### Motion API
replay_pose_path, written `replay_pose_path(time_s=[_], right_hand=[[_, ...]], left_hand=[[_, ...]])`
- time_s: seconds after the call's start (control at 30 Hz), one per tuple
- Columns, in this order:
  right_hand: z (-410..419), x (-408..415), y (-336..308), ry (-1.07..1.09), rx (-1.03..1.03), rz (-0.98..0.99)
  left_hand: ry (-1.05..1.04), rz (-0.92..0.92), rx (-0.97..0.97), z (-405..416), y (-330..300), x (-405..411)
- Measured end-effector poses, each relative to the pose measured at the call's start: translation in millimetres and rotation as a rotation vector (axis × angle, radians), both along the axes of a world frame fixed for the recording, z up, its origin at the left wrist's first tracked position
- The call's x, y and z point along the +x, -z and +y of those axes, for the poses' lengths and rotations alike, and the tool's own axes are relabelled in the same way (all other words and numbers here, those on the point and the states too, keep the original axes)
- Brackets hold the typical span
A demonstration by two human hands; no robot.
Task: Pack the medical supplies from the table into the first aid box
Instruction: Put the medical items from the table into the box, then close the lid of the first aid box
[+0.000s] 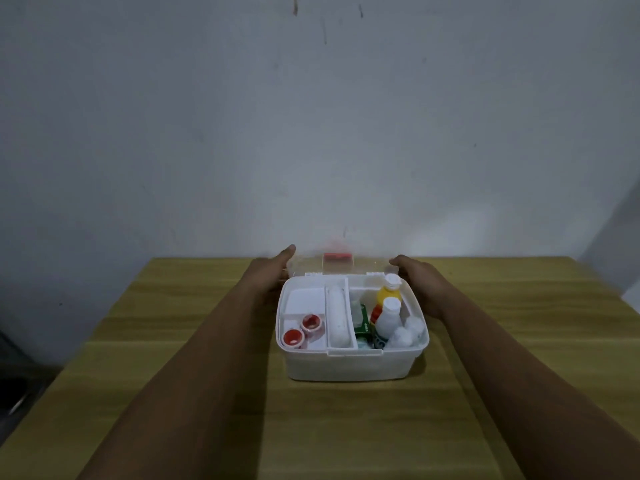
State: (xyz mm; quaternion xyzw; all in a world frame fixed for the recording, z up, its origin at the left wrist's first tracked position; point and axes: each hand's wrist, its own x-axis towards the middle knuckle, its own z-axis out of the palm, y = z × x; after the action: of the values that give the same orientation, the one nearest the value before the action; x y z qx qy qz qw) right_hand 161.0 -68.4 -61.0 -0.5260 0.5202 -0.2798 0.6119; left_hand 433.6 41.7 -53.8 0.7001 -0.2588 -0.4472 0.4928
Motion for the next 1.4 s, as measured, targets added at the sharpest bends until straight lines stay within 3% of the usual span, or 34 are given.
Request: replay_pose_path(time_s=[0.23,0.53,0.73,0.9,1.07,1.4], right_hand=[[3.6,3.9,-38.7,-0.08,-0.083,-0.02],[74.1,-8.9,-84.3,0.005,-0.477,-0.005],[131.4,-31.0,-62.6,0.046,-0.675,-0.012],[160.2,-36.6,-24.8,0.016,-0.782,0.206],[175.5,-30.6,-7.6,0.035,-0.849,0.334],[176.0,-36.2,13.1,-0.008,-1.017,0.307]], left_hand=[[0.085,-0.186,-0.118,-3.0,-37.2,-7.3],[0.137,-0.291,-0.246,58.1,-80.8,-32.0],[0.125,-0.435,-0.38,116.9,-61.9,-60.6],[0.207,-0.547,-0.391,148.2,-23.6,-73.5],[0.161,-0.667,-0.384,151.6,-9.5,-85.2],[0.226,-0.721,-0.427,157.9,8.8,-92.6]])
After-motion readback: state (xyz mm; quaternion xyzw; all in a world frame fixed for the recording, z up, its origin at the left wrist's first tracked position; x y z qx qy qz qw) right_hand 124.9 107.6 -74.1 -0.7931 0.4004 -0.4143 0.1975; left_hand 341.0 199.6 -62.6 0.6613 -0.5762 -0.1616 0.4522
